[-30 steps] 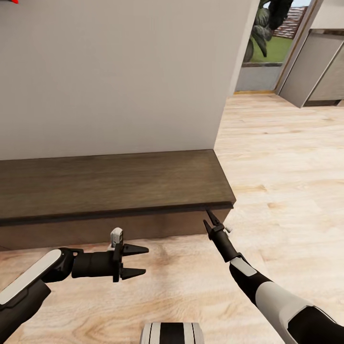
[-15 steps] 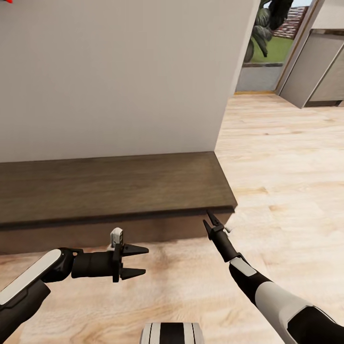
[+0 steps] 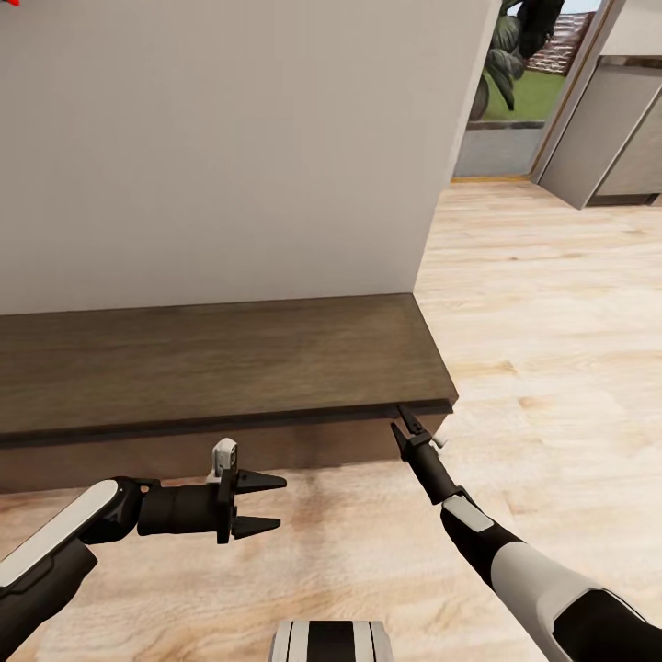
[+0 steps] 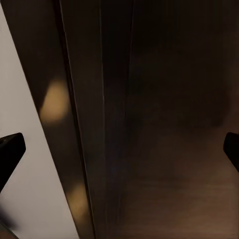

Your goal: Place each of the two pumpkins and all three candles from the living room inside a cabinet in the living room (use any cabinet), then make sure every cabinet is closed, and position the cauldron so it is next to a table in the living room.

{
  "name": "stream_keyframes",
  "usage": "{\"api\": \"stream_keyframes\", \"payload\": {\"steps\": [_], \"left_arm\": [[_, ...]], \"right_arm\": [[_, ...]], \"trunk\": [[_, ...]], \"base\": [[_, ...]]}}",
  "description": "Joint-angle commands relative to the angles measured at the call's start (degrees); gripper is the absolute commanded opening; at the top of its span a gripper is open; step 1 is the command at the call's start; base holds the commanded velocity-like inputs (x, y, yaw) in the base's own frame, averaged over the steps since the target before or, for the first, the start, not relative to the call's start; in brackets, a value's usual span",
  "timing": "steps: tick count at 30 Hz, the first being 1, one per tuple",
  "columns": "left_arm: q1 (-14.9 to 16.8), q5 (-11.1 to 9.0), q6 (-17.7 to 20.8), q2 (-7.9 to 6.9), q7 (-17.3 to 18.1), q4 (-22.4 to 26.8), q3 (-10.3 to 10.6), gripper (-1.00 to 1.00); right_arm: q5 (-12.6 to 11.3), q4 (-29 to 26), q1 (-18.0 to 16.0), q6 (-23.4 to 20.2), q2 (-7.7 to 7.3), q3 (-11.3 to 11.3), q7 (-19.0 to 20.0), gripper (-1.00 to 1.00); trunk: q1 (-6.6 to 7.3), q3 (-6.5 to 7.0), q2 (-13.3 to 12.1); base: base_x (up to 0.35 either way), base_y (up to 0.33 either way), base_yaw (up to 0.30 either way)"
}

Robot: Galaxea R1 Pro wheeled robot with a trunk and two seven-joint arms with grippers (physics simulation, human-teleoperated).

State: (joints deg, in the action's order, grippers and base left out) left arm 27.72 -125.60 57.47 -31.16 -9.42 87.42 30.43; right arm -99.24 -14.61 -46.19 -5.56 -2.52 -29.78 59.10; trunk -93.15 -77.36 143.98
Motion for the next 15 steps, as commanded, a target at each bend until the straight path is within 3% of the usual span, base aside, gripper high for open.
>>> {"api": "stream_keyframes", "payload": {"steps": [1, 6, 7, 15], "left_arm": [[0.0, -0.6, 0.0, -0.04, -0.5, 0.0, 0.1, 1.0], [0.0, -0.6, 0.0, -0.04, -0.5, 0.0, 0.1, 1.0], [0.0, -0.6, 0.0, -0.04, -0.5, 0.0, 0.1, 1.0], [0.0, -0.6, 0.0, -0.04, -0.5, 0.0, 0.1, 1.0]], "right_arm": [[-0.6, 0.0, 0.0, -0.6, -0.03, -0.3, 0.1, 1.0], [-0.6, 0.0, 0.0, -0.5, -0.03, -0.3, -0.1, 1.0], [-0.6, 0.0, 0.0, -0.5, -0.03, -0.3, -0.1, -1.0], [-0.6, 0.0, 0.0, -0.6, -0.02, -0.3, -0.4, -1.0]], "trunk": [[0.01, -0.04, 0.0], [0.01, -0.04, 0.0], [0.01, -0.04, 0.0], [0.01, -0.04, 0.0]], "base": [[0.0, 0.0, 0.0], [0.0, 0.0, 0.0], [0.0, 0.0, 0.0], [0.0, 0.0, 0.0]]}}
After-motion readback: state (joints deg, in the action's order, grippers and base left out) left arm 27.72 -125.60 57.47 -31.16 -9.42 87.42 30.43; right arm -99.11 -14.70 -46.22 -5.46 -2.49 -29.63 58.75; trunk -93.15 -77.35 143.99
